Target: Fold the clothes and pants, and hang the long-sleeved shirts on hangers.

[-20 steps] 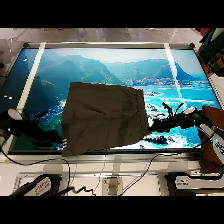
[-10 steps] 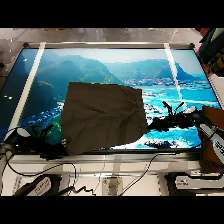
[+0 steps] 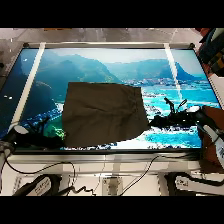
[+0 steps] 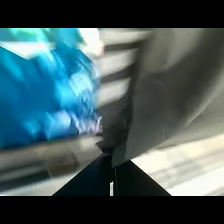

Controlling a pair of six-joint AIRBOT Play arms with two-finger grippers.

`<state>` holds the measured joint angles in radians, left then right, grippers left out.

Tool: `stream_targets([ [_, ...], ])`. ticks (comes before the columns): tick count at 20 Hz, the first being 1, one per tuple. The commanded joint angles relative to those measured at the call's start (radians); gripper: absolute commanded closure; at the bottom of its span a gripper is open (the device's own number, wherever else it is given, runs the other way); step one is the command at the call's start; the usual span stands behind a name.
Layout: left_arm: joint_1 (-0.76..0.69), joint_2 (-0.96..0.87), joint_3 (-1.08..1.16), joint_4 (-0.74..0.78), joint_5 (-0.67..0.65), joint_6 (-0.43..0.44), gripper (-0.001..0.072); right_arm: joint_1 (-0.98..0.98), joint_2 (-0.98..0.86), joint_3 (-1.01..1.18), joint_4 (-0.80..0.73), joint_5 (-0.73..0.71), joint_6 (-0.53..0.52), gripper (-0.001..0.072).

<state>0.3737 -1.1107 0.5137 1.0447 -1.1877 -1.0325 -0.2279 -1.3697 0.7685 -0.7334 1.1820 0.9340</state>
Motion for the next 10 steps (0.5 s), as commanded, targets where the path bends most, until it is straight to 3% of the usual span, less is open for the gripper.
stream_targets([
  [1,0.000,0.039,0.169,-0.156,-0.063,0.055,0.0696,0.000,0.155,0.004,0.003,-0.020,-0.021,0.0691],
  [5,0.001,0.156,0.486,-0.288,-0.031,0.073,0.0696,0.000,0.399,0.110,0.045,-0.023,-0.019,0.0691],
  [10,0.001,0.352,0.800,-0.471,0.249,0.072,0.0696,0.000,0.631,0.375,0.422,0.003,-0.013,0.0690],
])
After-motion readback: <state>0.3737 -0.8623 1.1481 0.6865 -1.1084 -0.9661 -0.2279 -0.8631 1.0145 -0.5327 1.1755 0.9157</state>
